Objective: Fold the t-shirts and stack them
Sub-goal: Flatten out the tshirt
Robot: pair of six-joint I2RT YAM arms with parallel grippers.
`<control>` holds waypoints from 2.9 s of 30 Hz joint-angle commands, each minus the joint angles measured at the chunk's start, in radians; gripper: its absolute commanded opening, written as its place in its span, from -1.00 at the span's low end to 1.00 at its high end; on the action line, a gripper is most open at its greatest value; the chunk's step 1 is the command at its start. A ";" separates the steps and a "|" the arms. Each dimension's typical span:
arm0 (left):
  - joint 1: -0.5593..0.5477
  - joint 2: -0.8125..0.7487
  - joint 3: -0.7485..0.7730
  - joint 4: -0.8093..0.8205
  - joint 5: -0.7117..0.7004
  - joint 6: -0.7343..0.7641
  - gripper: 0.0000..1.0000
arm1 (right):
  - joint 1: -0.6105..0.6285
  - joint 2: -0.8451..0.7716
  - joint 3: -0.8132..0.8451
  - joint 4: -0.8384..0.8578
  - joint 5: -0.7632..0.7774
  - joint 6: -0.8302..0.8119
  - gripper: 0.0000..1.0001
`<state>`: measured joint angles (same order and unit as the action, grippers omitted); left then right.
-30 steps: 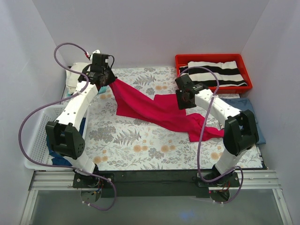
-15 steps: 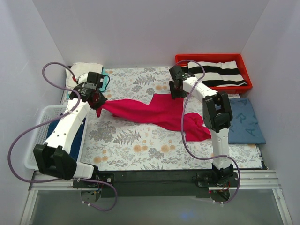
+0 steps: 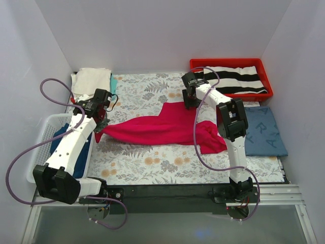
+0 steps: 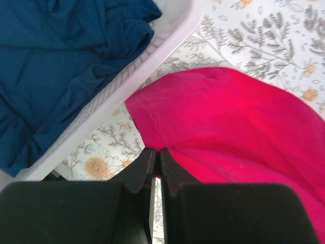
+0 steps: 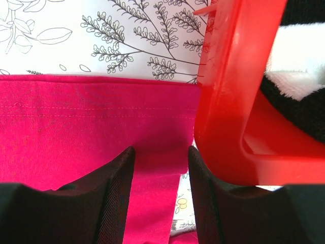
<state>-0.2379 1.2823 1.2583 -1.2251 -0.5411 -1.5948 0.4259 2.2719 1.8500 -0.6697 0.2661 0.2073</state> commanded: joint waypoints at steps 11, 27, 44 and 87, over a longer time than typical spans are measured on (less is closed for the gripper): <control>0.000 -0.142 -0.163 -0.079 0.035 -0.057 -1.00 | 0.013 0.031 -0.113 0.047 -0.058 0.030 -0.05; 0.000 -0.195 -0.160 -0.054 0.003 -0.045 -0.81 | 0.039 -0.277 -0.327 0.072 0.172 0.083 -0.97; 0.002 -0.129 -0.168 0.081 0.027 0.005 -0.91 | 0.025 -0.377 -0.140 0.047 0.246 0.032 -0.97; 0.014 -0.203 -0.359 -0.162 0.115 -0.226 -1.00 | -0.003 -0.138 -0.342 0.397 0.015 0.007 -0.15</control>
<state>-0.2302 1.0603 0.9108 -1.3354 -0.4099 -1.7966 0.4210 2.1078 1.4982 -0.2623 0.2890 0.2104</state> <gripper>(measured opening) 0.014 0.440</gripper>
